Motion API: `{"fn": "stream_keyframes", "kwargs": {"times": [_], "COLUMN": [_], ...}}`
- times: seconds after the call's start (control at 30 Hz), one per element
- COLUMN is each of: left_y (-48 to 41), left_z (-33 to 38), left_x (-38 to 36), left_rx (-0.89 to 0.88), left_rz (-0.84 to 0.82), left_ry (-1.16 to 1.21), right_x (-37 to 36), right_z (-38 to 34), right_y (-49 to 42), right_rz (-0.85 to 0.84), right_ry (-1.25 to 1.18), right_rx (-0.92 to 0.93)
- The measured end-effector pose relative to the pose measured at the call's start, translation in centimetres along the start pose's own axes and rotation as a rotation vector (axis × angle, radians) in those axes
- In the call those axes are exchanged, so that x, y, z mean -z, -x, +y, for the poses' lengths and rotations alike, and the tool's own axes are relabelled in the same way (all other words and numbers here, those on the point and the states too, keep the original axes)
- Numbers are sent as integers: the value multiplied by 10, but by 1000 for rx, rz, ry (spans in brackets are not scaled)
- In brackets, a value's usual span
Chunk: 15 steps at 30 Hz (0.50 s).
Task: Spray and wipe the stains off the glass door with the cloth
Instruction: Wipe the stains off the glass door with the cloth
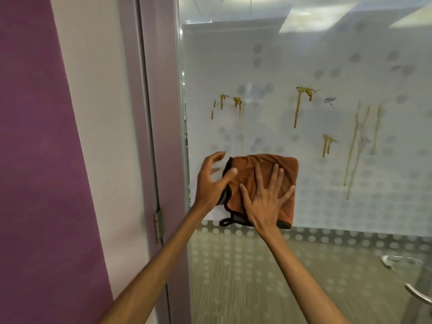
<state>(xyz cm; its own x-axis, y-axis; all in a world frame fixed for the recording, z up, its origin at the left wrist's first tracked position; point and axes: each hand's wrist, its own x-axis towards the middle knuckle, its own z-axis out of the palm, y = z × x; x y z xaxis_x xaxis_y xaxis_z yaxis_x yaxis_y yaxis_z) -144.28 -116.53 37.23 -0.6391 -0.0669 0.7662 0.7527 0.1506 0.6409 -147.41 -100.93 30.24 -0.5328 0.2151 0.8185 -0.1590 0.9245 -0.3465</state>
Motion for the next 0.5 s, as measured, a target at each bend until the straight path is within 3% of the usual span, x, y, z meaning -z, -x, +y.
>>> {"fn": "stream_keyframes", "kwargs": {"times": [0.1,0.2,0.3,0.4,0.5], "left_y": [-5,-13,-24,-40,-53], "left_z": [-27,-49,-63,-73,-85], "left_x": [23,37,45,50,52], "left_rx": [-163,-270,-318,-319,-291], "left_rz": [138,129,113,199,268], "left_ry": [-283,-560,-711,-844,-932], "right_x": [-19,-25,-20,-10,-12], "right_z": [-3,-6,-6,-18,-31], "right_y": [-1,-5,-20,-50,-57], "right_rz": [82,142,201,260,244], "right_ry": [64,76,68,56,50], "right_rx": [-28,-5,58,110,291]}}
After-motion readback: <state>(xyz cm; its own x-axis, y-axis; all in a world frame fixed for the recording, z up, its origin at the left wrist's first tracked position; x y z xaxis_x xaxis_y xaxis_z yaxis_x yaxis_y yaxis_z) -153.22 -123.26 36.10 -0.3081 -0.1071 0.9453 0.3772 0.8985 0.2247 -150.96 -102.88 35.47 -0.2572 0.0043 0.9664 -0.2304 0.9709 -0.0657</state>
